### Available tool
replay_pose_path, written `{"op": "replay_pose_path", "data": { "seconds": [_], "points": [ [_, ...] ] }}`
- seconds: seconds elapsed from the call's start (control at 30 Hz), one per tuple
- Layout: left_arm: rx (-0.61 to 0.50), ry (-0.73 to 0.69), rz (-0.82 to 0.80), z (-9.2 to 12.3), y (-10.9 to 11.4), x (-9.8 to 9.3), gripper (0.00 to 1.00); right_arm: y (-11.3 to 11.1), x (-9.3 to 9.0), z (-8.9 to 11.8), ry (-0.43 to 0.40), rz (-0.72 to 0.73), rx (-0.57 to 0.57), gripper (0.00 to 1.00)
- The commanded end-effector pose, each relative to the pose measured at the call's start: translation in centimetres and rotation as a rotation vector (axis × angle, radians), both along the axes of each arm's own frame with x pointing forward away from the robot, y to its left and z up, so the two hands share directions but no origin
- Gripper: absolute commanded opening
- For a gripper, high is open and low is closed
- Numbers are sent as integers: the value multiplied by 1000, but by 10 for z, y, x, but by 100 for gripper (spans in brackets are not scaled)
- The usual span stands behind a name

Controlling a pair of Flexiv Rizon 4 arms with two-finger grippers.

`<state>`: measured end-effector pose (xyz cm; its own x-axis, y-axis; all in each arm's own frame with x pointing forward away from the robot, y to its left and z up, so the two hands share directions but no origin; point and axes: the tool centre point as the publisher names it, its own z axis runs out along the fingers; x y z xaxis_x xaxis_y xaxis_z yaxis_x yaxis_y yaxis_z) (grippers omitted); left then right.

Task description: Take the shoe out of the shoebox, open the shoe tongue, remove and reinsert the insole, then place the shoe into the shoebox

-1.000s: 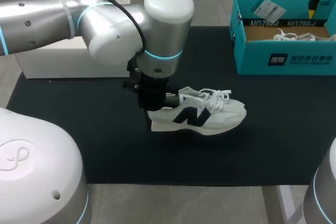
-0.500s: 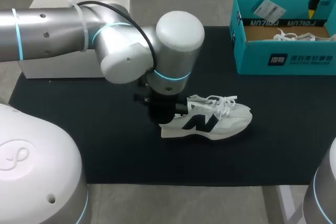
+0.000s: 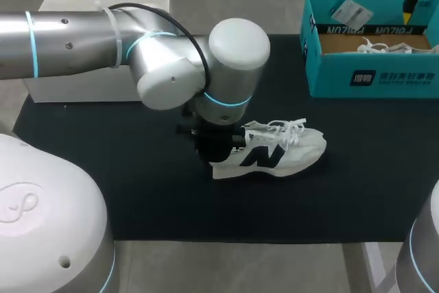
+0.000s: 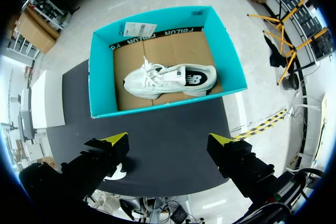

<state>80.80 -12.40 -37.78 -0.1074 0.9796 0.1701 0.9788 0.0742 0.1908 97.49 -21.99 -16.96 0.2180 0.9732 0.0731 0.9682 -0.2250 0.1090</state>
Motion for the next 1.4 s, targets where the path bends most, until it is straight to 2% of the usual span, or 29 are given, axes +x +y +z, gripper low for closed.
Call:
{"op": "replay_pose_path", "data": {
  "seconds": [0.03,0.93,0.97,1.0,1.03,1.4],
  "points": [
    [-4,14,-7,-3,-5,0,0,0,0,0,-2,1,2,100],
    [-23,68,-5,-18,-6,1,0,0,0,0,-2,1,2,100],
    [-30,78,-10,-18,-6,1,31,0,0,0,-2,1,2,100],
    [-48,87,-15,-18,-7,1,84,0,0,0,-2,1,2,100],
    [-55,96,-7,-15,-7,1,100,0,0,0,-2,1,2,100],
    [-165,92,-34,38,-2,-3,100,0,0,0,-2,1,2,100]
  ]
}}
